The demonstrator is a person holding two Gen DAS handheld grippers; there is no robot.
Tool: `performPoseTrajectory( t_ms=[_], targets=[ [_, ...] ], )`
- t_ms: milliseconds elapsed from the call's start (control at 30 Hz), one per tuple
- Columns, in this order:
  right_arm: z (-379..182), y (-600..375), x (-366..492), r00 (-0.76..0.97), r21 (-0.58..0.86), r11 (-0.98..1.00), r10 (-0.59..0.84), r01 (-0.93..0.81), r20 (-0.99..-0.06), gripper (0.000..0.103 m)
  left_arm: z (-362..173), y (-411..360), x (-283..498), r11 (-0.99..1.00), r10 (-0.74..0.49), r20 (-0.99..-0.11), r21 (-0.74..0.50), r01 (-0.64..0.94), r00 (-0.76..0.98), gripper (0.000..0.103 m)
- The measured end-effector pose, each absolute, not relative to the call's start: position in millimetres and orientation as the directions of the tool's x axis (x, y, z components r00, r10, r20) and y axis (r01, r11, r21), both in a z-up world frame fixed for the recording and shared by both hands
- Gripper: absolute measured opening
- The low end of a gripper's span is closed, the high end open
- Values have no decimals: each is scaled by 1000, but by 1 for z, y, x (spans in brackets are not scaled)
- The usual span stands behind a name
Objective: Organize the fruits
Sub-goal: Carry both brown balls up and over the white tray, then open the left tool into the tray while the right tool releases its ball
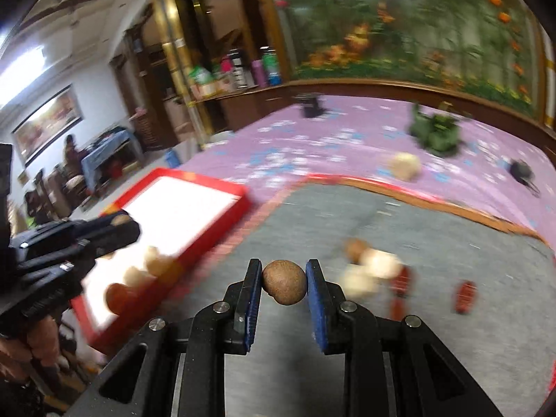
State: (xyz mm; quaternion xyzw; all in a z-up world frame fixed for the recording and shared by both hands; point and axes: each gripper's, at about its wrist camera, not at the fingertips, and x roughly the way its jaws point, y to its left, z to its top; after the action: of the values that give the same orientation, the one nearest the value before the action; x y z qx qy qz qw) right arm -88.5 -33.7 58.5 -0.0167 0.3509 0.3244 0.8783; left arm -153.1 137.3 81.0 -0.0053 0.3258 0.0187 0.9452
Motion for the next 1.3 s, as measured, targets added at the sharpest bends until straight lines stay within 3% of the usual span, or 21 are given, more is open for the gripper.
performPoseTrajectory(
  t_ms=[333, 1300],
  targets=[
    [61, 62, -120, 485, 202, 711, 632, -674, -605, 25, 73, 193, -180, 975, 202, -583, 42, -219, 787, 22],
    [34, 93, -126, 492, 209, 731, 614, -650, -617, 25, 49, 208, -178, 962, 248, -611, 66, -264, 752, 22]
  ],
)
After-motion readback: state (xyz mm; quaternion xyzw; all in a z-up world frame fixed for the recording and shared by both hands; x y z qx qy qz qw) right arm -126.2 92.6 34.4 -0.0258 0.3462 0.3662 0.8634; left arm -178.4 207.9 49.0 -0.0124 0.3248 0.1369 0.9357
